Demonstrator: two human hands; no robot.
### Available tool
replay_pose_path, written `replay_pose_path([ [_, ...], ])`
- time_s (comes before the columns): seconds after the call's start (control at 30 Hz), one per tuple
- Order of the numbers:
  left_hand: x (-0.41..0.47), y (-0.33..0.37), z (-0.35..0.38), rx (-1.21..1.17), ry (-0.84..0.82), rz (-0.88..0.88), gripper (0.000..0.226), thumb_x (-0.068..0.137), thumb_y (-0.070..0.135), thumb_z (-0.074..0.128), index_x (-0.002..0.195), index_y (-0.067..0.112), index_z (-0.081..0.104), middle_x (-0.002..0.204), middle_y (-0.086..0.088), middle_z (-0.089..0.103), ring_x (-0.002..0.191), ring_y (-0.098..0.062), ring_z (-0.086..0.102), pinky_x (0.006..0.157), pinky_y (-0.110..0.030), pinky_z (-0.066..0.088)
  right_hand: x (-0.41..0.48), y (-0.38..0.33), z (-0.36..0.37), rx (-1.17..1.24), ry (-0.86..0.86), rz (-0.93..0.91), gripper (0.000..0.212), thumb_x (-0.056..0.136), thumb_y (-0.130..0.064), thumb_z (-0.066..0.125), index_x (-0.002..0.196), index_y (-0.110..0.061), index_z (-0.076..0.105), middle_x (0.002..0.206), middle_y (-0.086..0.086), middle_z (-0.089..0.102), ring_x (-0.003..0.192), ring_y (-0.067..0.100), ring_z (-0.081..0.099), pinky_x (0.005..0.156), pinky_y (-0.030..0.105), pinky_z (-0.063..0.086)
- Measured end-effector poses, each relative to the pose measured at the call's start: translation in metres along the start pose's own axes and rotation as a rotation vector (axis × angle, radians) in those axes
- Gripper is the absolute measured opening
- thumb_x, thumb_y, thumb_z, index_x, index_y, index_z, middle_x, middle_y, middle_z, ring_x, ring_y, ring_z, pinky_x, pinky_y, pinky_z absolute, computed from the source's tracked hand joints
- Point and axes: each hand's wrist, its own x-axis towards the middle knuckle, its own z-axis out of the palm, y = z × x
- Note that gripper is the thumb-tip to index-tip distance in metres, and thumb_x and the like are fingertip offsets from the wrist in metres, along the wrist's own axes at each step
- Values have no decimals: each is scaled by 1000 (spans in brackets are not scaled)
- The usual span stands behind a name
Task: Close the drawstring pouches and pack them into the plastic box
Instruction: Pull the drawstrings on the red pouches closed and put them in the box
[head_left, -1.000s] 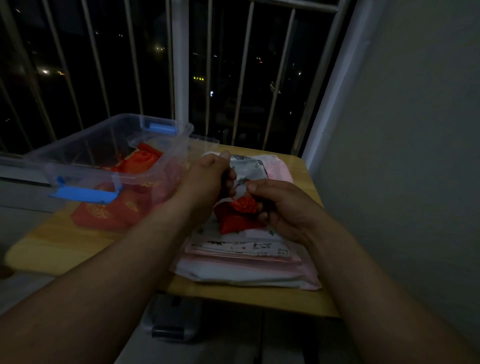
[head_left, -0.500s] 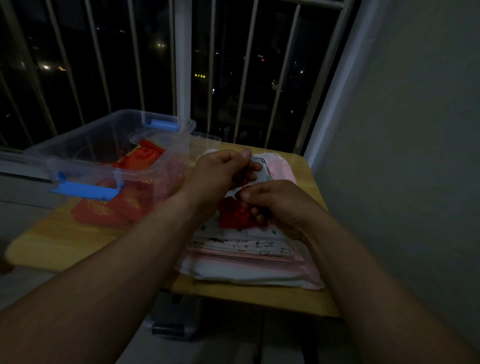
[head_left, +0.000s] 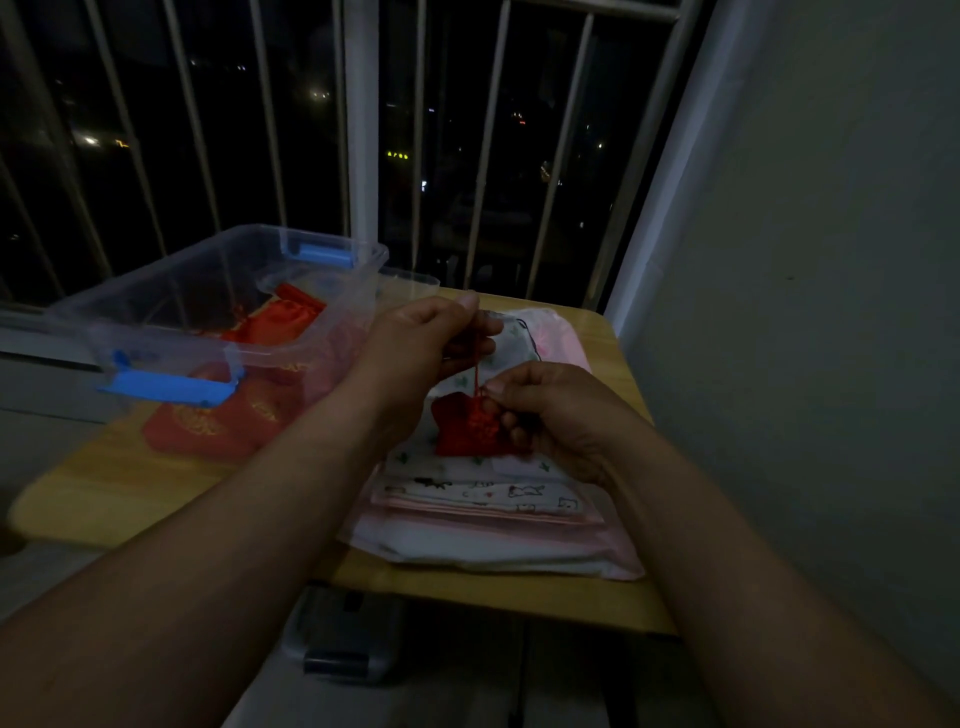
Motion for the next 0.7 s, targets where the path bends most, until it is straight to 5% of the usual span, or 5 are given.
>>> replay_pose_path([
  [0.27, -4, -4, 6, 40, -96, -25, 26, 104, 28, 59, 102, 7, 74, 109, -6, 78, 104, -19, 75, 92, -36, 59, -2, 2, 3, -205, -42, -97, 11, 97, -12, 69, 96, -5, 77, 72, 1, 70, 63, 7, 62, 57, 22, 50],
  [0.43, -7, -5, 3, 362, -112, 16, 21, 105, 30, 55, 116, 19, 68, 106, -1, 76, 100, -18, 74, 91, -40, 60, -2, 3, -4, -195, -31, -114, 14, 99, -10, 66, 87, -9, 74, 66, -2, 67, 61, 9, 59, 57, 23, 49],
  [0.57, -15, -6, -5, 664, -239, 31, 31, 103, 22, 56, 134, 23, 50, 102, 2, 72, 85, -8, 70, 65, -18, 55, -2, 2, -8, -184, 9, -143, 15, 98, -10, 66, 86, -11, 74, 71, 4, 65, 62, 10, 60, 57, 23, 50],
  [0.7, -16, -9, -11, 849, -307, 125, 48, 102, 20, 60, 146, 26, 43, 97, 13, 69, 83, 8, 65, 64, -9, 47, -2, 2, -9, -217, 49, -158, 12, 99, -11, 65, 94, -7, 75, 80, 10, 67, 66, 10, 60, 60, 23, 52],
])
